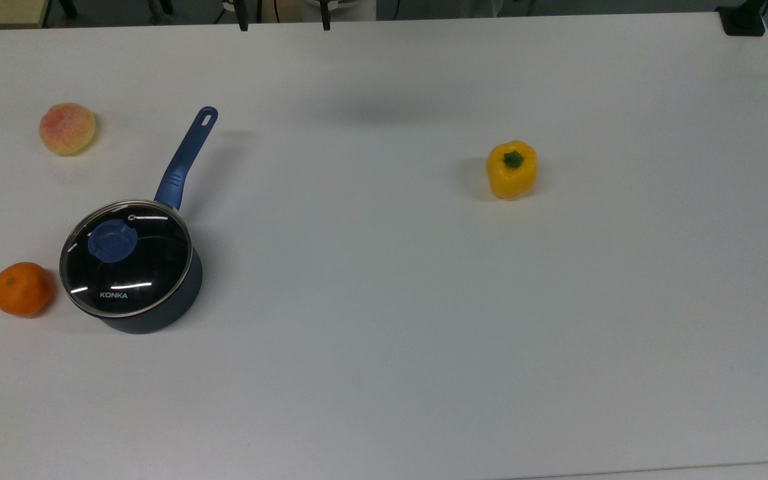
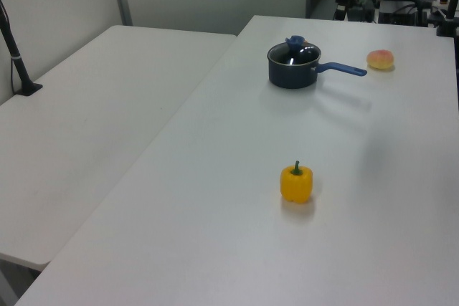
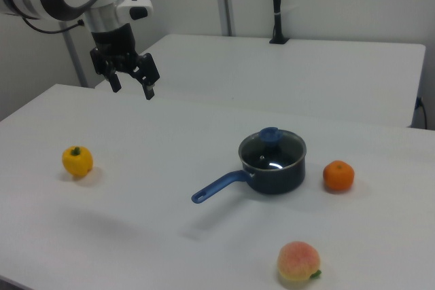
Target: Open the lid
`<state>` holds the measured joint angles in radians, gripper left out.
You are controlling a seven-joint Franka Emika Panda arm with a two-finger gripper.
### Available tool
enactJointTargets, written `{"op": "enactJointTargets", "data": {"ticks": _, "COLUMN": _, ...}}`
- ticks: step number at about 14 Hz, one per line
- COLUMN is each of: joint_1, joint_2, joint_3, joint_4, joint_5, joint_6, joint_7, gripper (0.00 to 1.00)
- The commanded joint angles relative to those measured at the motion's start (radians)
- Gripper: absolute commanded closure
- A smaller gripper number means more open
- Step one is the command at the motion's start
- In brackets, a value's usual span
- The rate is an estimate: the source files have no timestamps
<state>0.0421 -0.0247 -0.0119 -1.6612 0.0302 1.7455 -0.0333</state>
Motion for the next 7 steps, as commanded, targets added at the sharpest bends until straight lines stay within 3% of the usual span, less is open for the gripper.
{"op": "enactJointTargets", "data": {"ticks": 1, "joint_1": 0.007, "joint_2": -0.011, "joint_3": 0.001, "joint_4": -0.005, "joint_5": 0.004, "joint_6": -0.017, "joint_7": 0.018, "gripper": 0.0}}
{"op": "enactJointTargets", "data": {"ticks": 7, "joint_1": -0.001, "joint_2": -0.012, "joint_3": 0.001, "joint_4": -0.005, "joint_5": 0.005, "joint_6": -0.017, "joint_7": 0.018, "gripper": 0.0}}
